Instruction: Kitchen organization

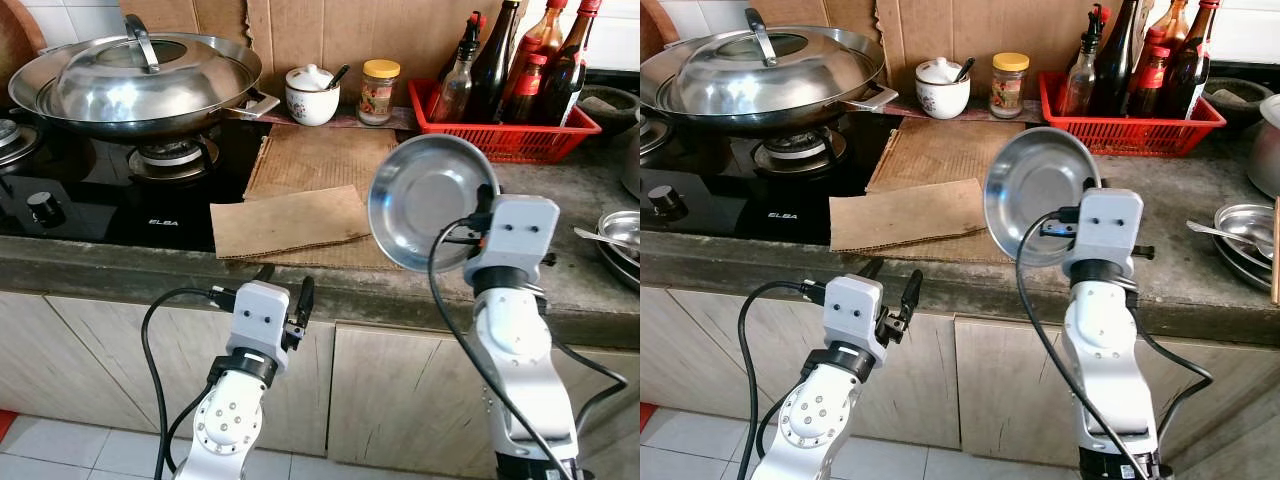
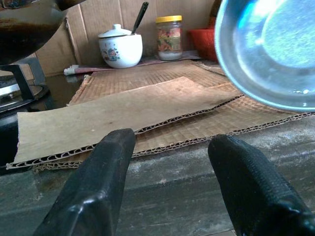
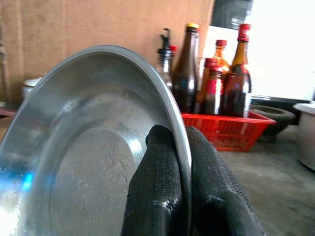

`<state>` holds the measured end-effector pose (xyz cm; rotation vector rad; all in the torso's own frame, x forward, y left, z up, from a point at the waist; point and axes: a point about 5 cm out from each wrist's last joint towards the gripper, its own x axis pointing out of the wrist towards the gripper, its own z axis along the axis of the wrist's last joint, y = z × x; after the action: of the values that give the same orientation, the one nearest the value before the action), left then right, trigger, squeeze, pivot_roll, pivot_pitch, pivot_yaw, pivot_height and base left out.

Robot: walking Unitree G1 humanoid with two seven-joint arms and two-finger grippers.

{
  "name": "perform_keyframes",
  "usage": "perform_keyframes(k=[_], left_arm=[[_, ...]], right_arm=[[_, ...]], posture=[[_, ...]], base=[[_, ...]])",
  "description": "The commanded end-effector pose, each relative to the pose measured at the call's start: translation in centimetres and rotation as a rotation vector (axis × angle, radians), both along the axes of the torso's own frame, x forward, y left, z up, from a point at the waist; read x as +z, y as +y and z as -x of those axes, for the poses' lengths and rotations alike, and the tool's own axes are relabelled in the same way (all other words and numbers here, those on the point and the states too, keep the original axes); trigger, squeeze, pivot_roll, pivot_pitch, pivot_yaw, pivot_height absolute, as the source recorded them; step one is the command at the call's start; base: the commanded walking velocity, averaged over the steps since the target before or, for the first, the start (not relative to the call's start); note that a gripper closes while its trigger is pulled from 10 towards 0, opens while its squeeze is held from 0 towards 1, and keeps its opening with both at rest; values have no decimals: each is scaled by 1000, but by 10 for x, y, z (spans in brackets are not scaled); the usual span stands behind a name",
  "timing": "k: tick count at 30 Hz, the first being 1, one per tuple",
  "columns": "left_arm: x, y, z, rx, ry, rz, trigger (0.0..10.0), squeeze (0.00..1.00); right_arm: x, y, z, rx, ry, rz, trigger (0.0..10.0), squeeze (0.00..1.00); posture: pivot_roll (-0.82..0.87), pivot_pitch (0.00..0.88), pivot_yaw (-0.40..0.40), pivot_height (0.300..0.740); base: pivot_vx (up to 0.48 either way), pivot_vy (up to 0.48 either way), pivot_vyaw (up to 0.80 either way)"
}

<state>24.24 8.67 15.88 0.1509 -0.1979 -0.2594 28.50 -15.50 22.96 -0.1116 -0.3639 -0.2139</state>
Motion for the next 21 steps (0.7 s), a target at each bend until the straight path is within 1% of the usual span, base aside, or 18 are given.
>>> perform_keyframes(k=[1, 5, 9, 14, 21], left_arm=[[1, 0, 0, -3, -8, 0, 10000, 0], [1, 0, 1, -6, -10, 3, 10000, 0], [1, -1, 1, -9, -12, 1, 10000, 0], [2, -1, 0, -11, -13, -1, 10000, 0], [1, -1, 1, -16, -14, -6, 10000, 0]], right_arm=[[11, 3, 7, 18, -61, 3, 10000, 0], [11, 8, 8, 81, -70, -23, 10000, 0], [13, 13, 9, 125, -87, -20, 10000, 0], [13, 14, 9, 144, -85, -24, 10000, 0], [10, 14, 8, 155, -67, -32, 10000, 0]], posture=[[104, 53, -18, 740], [103, 48, -17, 740], [102, 44, -19, 740], [102, 40, -17, 740], [102, 36, -16, 740]], base=[[0, 0, 0], [0, 0, 0], [0, 0, 0], [0, 0, 0], [-260, 0, 0]])
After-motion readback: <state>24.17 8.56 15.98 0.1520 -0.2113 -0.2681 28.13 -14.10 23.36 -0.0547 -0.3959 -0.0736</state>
